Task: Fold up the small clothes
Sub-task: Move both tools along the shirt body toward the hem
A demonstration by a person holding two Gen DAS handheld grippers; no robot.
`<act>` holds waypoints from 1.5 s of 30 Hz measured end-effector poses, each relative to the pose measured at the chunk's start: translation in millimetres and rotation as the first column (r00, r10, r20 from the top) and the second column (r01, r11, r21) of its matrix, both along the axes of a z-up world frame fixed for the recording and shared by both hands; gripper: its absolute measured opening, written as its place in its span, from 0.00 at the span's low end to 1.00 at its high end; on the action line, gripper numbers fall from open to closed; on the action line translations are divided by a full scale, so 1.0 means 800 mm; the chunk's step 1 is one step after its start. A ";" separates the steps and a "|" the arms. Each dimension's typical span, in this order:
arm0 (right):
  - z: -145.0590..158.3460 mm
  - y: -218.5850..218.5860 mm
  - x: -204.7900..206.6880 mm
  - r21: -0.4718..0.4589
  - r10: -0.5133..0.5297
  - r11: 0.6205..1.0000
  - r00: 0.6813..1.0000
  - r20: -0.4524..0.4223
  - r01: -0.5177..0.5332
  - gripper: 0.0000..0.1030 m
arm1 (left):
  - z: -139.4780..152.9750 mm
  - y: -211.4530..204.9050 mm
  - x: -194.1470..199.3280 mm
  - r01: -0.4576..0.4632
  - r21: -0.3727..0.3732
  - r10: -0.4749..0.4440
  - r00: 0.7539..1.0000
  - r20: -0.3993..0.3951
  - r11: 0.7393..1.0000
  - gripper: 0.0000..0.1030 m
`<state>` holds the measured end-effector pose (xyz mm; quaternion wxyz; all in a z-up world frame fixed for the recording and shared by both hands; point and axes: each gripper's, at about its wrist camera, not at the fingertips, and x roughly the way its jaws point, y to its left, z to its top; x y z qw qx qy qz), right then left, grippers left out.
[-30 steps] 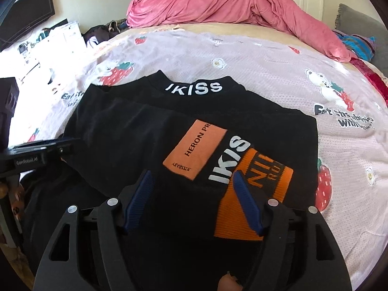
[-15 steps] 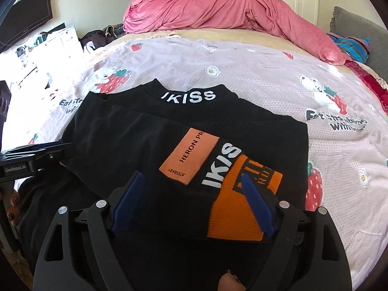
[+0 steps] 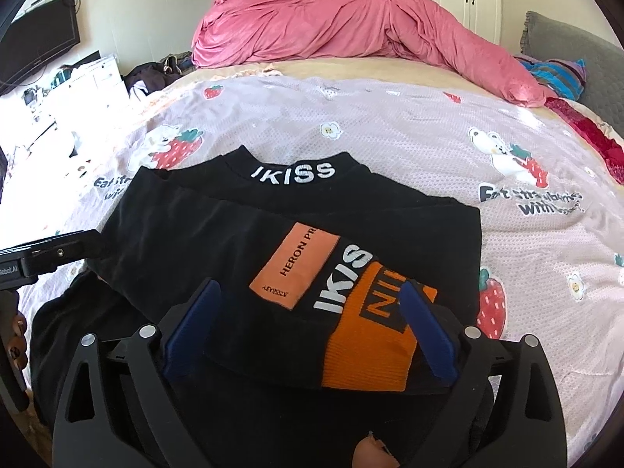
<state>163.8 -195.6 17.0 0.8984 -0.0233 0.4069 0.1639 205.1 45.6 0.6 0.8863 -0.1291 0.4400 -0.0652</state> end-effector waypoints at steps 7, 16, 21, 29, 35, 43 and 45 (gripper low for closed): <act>0.015 -0.006 -0.012 -0.005 -0.015 1.000 0.998 0.067 0.015 0.93 | 0.008 -0.001 -0.004 -0.010 0.006 0.010 1.000 0.020 1.000 0.87; 0.028 -0.011 -0.025 -0.004 -0.022 1.000 0.993 0.112 0.022 0.95 | 0.023 0.007 -0.021 -0.041 0.047 0.038 0.997 0.064 0.998 0.91; 0.038 -0.014 -0.036 0.009 -0.023 1.000 0.990 0.139 0.022 0.95 | 0.031 0.012 -0.035 -0.049 0.067 0.043 0.995 0.085 0.997 0.91; 0.049 -0.020 -0.067 0.024 -0.014 1.000 0.983 0.183 0.009 0.95 | 0.043 0.015 -0.068 -0.037 0.107 0.024 0.992 0.121 0.994 0.91; 0.054 -0.018 -0.091 0.011 0.005 1.000 0.979 0.205 -0.007 0.96 | 0.054 0.016 -0.093 -0.024 0.127 0.004 0.988 0.155 0.992 0.91; 0.053 -0.025 -0.121 0.019 0.002 1.000 0.975 0.224 -0.006 0.96 | 0.052 0.026 -0.122 -0.029 0.152 0.004 0.986 0.165 0.988 0.91; 0.050 -0.027 -0.126 0.017 -0.002 1.000 0.976 0.219 -0.002 0.96 | 0.050 0.029 -0.129 -0.033 0.160 0.007 0.987 0.162 0.987 0.91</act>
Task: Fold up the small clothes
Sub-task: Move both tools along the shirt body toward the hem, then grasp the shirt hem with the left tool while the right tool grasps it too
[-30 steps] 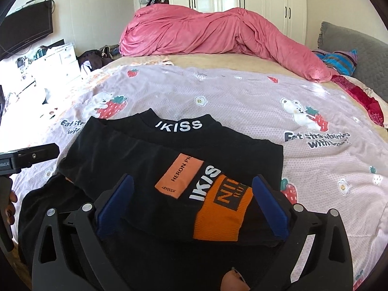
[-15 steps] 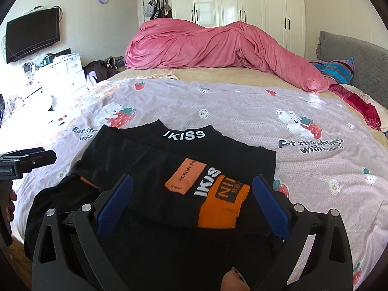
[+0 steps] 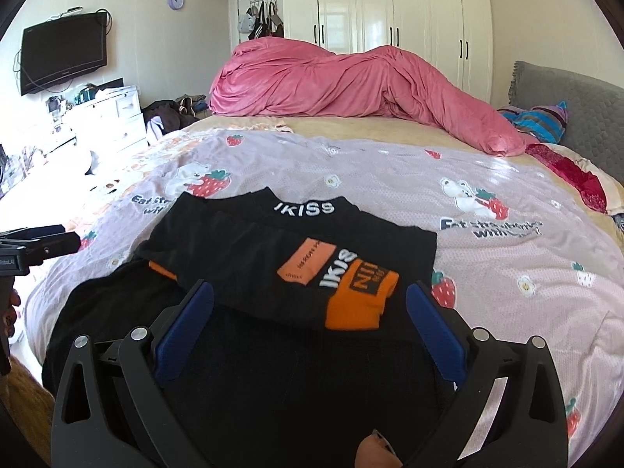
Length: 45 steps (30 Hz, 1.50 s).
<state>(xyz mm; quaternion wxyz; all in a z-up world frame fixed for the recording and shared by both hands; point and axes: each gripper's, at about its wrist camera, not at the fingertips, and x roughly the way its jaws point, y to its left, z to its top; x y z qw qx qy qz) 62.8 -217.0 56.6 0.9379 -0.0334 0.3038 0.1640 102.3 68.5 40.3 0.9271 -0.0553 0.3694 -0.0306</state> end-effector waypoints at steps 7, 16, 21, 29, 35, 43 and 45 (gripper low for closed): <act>-0.005 -0.012 -0.017 0.020 -0.027 0.999 1.000 -0.005 0.027 0.96 | -0.008 0.009 -0.022 -0.002 0.010 0.003 1.000 -0.010 1.000 0.91; -0.012 -0.032 -0.038 0.045 -0.064 0.997 0.998 -0.022 0.065 0.96 | -0.018 0.013 -0.040 0.005 0.020 -0.004 1.000 -0.025 1.000 0.91; -0.018 -0.042 -0.049 0.057 -0.082 0.995 0.996 -0.037 0.084 0.96 | -0.022 0.012 -0.047 0.011 0.029 -0.010 0.999 -0.031 1.000 0.91; -0.027 -0.061 -0.068 0.063 -0.114 0.991 0.992 -0.058 0.118 0.96 | -0.027 0.018 -0.063 0.004 0.024 -0.003 0.999 -0.035 1.000 0.91; -0.037 -0.075 -0.085 0.067 -0.122 0.989 0.988 -0.098 0.128 0.96 | -0.039 0.021 -0.076 0.001 0.025 0.000 0.998 -0.060 1.000 0.91; -0.053 -0.087 -0.105 0.043 -0.123 0.990 0.979 -0.165 0.132 0.96 | -0.061 0.022 -0.092 0.004 0.022 -0.001 0.995 -0.102 1.000 0.91; -0.057 -0.090 -0.110 0.033 -0.128 0.990 0.976 -0.178 0.136 0.96 | -0.061 0.021 -0.096 0.008 0.024 -0.006 0.995 -0.100 1.000 0.91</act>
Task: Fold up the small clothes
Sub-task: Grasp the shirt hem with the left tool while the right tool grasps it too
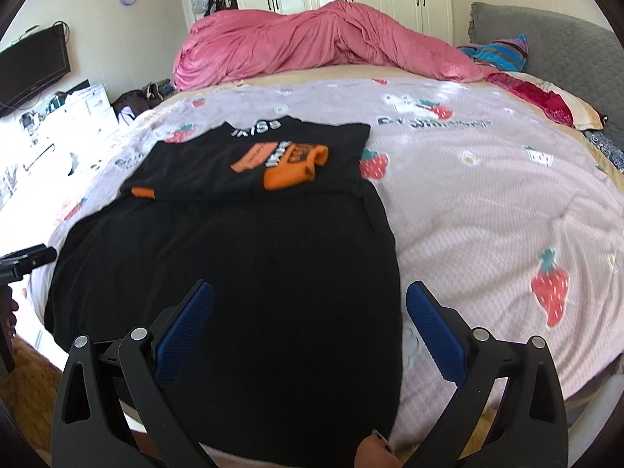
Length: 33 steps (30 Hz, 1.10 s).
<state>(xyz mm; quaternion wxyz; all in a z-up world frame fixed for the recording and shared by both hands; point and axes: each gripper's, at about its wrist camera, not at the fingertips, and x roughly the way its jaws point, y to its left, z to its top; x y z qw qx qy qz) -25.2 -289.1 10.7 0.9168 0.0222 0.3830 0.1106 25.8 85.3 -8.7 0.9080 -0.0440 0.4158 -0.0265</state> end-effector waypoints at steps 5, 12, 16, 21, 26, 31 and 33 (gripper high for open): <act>-0.008 -0.005 -0.010 -0.013 -0.002 1.000 0.999 -0.039 0.002 0.96 | -0.002 0.004 -0.009 0.001 -0.005 -0.001 1.000 -0.002 1.000 0.91; -0.013 -0.011 -0.025 -0.029 0.020 0.999 0.997 -0.077 -0.023 0.96 | -0.018 0.014 -0.034 0.020 -0.055 -0.022 0.999 -0.046 0.998 0.91; -0.015 -0.021 -0.033 -0.023 0.013 1.000 0.996 -0.089 -0.015 0.96 | -0.025 0.017 -0.044 0.030 -0.065 -0.035 0.997 -0.066 0.997 0.74; -0.015 -0.032 -0.041 -0.017 -0.003 1.000 0.995 -0.095 0.002 0.96 | -0.030 0.023 -0.048 0.035 -0.120 -0.046 0.995 -0.087 0.992 0.47; -0.017 -0.036 -0.050 -0.031 0.006 0.999 0.994 -0.111 -0.009 0.96 | -0.036 0.022 -0.048 0.046 -0.142 -0.062 0.992 -0.113 0.989 0.42; -0.022 -0.040 -0.056 -0.013 0.033 0.999 0.986 -0.163 -0.035 0.96 | -0.047 0.021 -0.050 0.075 -0.174 -0.104 0.981 -0.164 0.982 0.42; -0.028 -0.040 -0.058 0.013 0.072 0.997 0.975 -0.212 -0.071 0.96 | -0.051 0.022 -0.050 0.094 -0.216 -0.135 0.973 -0.185 0.972 0.42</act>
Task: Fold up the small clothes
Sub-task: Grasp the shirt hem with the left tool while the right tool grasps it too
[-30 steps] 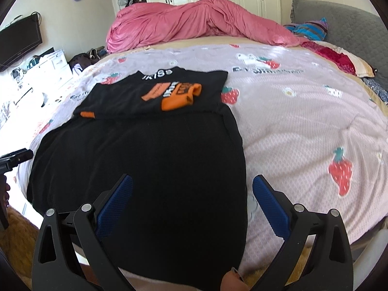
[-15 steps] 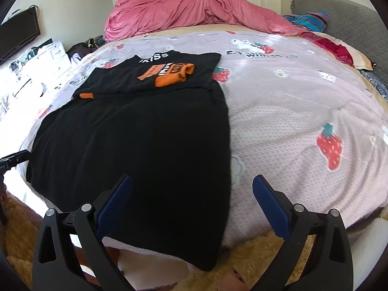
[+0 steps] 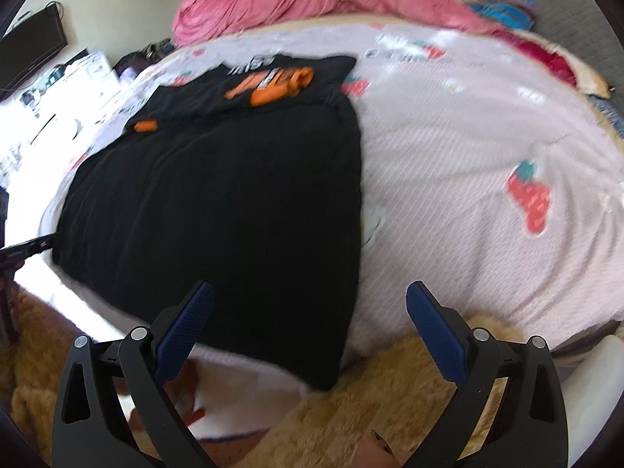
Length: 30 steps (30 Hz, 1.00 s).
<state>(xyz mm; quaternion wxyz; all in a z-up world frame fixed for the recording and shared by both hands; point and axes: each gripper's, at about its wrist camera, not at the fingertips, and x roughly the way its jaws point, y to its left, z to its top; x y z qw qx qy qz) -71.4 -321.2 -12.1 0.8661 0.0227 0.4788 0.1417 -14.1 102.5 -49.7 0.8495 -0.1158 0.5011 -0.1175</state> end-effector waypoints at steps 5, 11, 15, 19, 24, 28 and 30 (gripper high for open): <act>-0.014 0.005 -0.003 0.030 0.060 0.998 0.994 -0.088 -0.058 0.96 | -0.005 -0.002 -0.001 0.022 -0.027 -0.023 0.999 -0.027 0.999 0.42; -0.027 0.020 0.000 -0.037 0.135 0.989 0.979 -0.152 -0.142 0.95 | -0.009 -0.005 0.003 0.017 -0.018 -0.018 0.999 -0.039 1.000 0.42; -0.032 0.019 0.003 0.014 0.180 0.984 0.970 -0.161 -0.180 0.69 | -0.011 -0.005 0.007 0.014 -0.022 -0.015 0.999 -0.042 1.000 0.42; -0.030 0.001 -0.001 0.059 0.179 0.983 0.975 -0.133 -0.173 0.34 | -0.014 -0.005 0.011 0.012 -0.023 -0.013 0.999 -0.046 1.000 0.43; -0.022 -0.021 0.000 0.176 0.175 0.972 0.980 -0.092 -0.157 0.08 | -0.020 -0.001 0.018 0.002 -0.050 -0.005 0.998 -0.060 0.999 0.43; -0.002 -0.024 -0.009 0.229 0.186 0.957 0.982 -0.004 -0.180 0.07 | -0.019 0.001 0.019 -0.005 -0.050 0.002 0.999 -0.054 0.999 0.37; 0.011 -0.026 -0.011 0.250 0.189 0.949 0.981 0.044 -0.194 0.07 | -0.018 0.005 0.019 -0.016 -0.047 0.014 0.999 -0.040 0.999 0.26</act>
